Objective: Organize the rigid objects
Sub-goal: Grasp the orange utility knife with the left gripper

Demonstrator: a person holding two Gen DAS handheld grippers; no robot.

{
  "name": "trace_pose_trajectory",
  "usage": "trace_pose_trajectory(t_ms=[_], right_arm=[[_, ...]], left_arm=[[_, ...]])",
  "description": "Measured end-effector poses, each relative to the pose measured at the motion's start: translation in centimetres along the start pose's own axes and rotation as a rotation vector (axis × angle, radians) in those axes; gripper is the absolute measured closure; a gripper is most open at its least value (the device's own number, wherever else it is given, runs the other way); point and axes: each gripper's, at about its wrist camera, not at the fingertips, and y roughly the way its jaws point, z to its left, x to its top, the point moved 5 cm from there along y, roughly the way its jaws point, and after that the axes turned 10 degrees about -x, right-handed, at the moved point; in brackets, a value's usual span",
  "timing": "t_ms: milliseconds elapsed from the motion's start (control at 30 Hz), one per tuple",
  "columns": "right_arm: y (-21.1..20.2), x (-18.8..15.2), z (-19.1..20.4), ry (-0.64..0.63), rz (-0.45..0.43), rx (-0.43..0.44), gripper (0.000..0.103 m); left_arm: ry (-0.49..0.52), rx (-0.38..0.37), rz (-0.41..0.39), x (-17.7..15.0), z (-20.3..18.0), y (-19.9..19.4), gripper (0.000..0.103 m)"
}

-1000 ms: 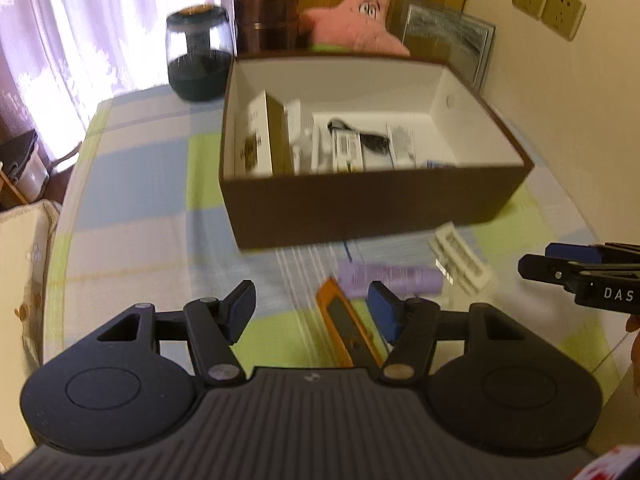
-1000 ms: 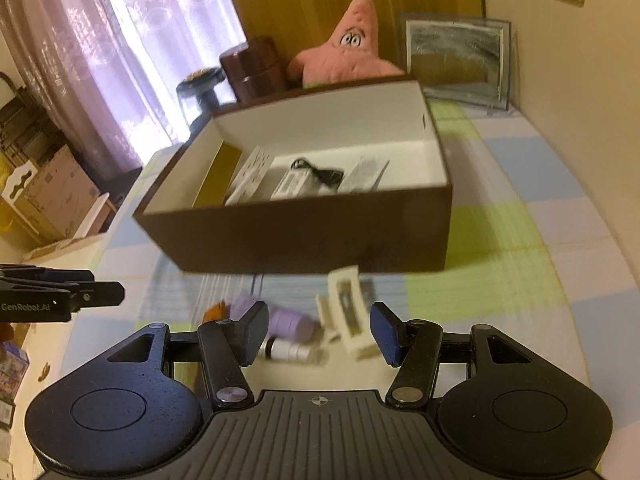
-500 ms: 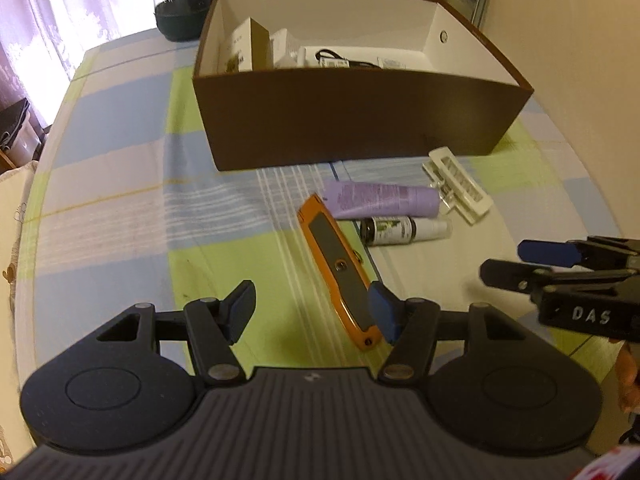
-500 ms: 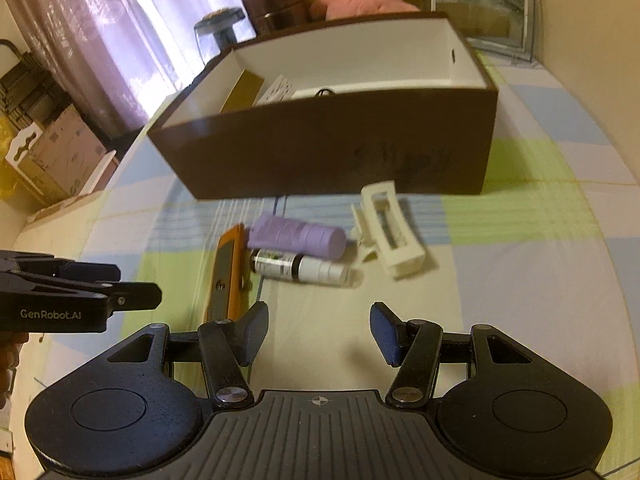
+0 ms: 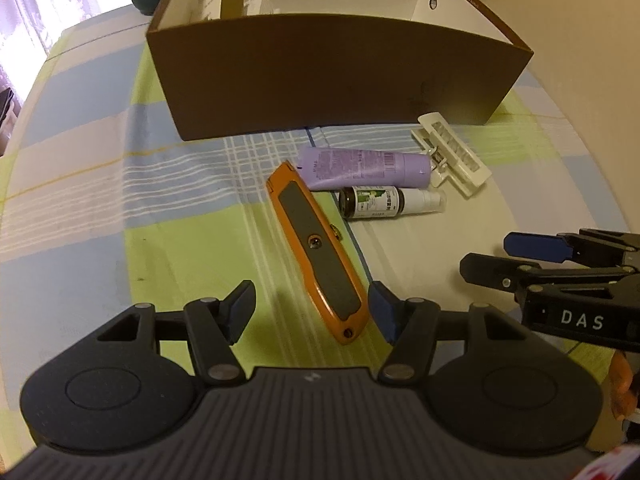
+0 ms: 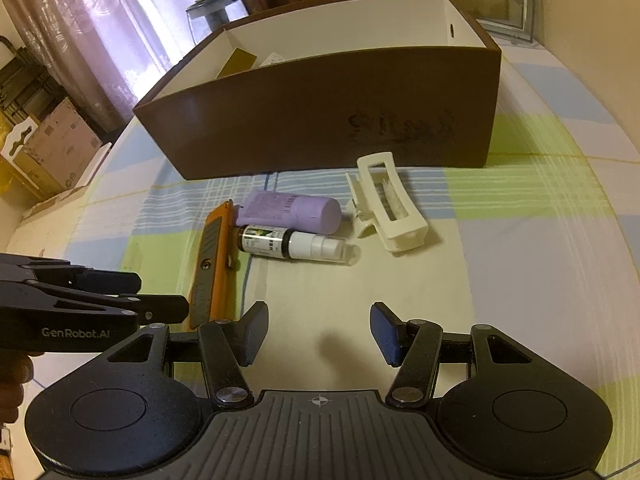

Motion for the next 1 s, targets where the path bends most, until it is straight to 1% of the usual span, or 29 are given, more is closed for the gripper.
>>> trace_pose_trajectory(t_ms=[433,533,600,767,833,900,1000], right_arm=[[1.7,0.6,-1.6,0.038,0.017,-0.010,0.049],[2.0,0.8,-1.7,0.047,0.018,-0.008,0.049],[2.2,0.9,-1.7,0.050,0.019,-0.006,0.049],[2.5,1.2,-1.4,0.044,0.016,0.002,0.049],[2.8,1.2,-1.2,0.041,0.016,0.003,0.050],[3.0,1.3,-1.0,0.035,0.016,0.004,0.050],[3.2,1.5,-0.8,0.031,0.009,0.008,0.050]], left_arm=[[-0.006,0.008,0.010,1.2,0.0,3.3,0.045],[-0.010,0.021,0.012,1.5,0.4,3.9,0.048],[-0.009,0.025,0.013,1.6,0.6,4.2,0.053],[0.003,0.029,0.014,1.8,1.0,4.7,0.053],[0.019,0.025,0.011,1.9,0.9,4.7,0.057],[0.032,0.010,0.007,2.0,0.7,4.7,0.064],[0.048,0.012,0.002,1.9,0.4,4.6,0.065]])
